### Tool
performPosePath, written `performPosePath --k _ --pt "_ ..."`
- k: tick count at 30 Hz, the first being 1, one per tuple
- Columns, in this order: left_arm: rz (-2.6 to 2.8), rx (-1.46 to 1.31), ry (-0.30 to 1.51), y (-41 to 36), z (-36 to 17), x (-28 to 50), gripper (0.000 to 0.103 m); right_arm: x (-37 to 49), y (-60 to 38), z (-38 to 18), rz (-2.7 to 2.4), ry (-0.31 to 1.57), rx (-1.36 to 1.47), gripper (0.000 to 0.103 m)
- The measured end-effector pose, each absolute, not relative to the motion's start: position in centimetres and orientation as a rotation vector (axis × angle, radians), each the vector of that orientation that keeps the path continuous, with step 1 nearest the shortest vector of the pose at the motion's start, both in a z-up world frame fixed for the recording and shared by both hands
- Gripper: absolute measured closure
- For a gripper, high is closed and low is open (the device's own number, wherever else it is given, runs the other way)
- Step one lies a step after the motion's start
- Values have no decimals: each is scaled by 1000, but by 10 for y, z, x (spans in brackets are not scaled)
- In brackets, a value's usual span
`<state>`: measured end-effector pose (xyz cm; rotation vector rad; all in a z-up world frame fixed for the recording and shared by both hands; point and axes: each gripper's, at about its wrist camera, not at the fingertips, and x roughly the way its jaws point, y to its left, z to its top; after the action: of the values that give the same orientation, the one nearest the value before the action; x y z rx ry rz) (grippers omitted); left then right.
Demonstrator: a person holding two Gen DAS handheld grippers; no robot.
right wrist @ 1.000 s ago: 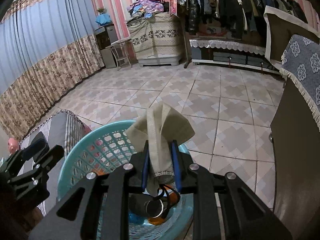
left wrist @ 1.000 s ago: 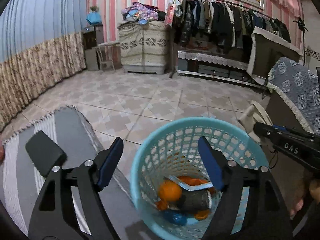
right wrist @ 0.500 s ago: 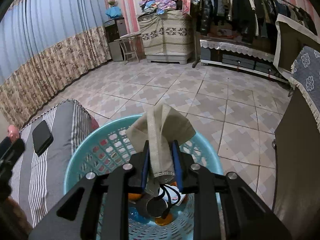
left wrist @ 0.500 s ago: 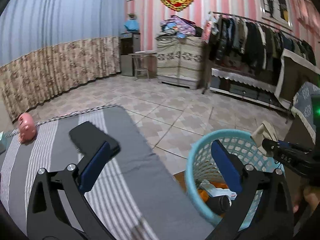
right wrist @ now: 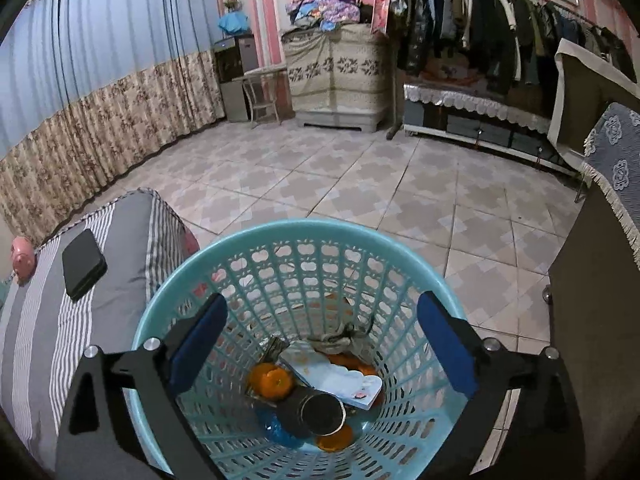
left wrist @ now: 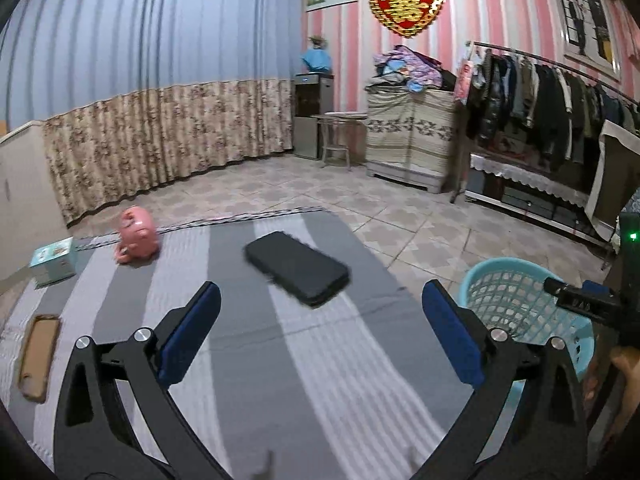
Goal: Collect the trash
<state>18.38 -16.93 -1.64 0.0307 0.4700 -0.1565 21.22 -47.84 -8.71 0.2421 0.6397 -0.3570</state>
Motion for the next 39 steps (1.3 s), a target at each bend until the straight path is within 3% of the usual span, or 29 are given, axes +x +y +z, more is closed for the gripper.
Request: performPosePath --k 13,21,39 --pt "-30 18 466 -86 0 125 5 144 -409 -46 -289 431 275 4" --pt "-40 -7 428 -57 7 79 5 102 -323 -39 -171 427 115 4" --pt "-20 -52 385 -5 5 27 5 56 -217 -37 -47 411 102 5"
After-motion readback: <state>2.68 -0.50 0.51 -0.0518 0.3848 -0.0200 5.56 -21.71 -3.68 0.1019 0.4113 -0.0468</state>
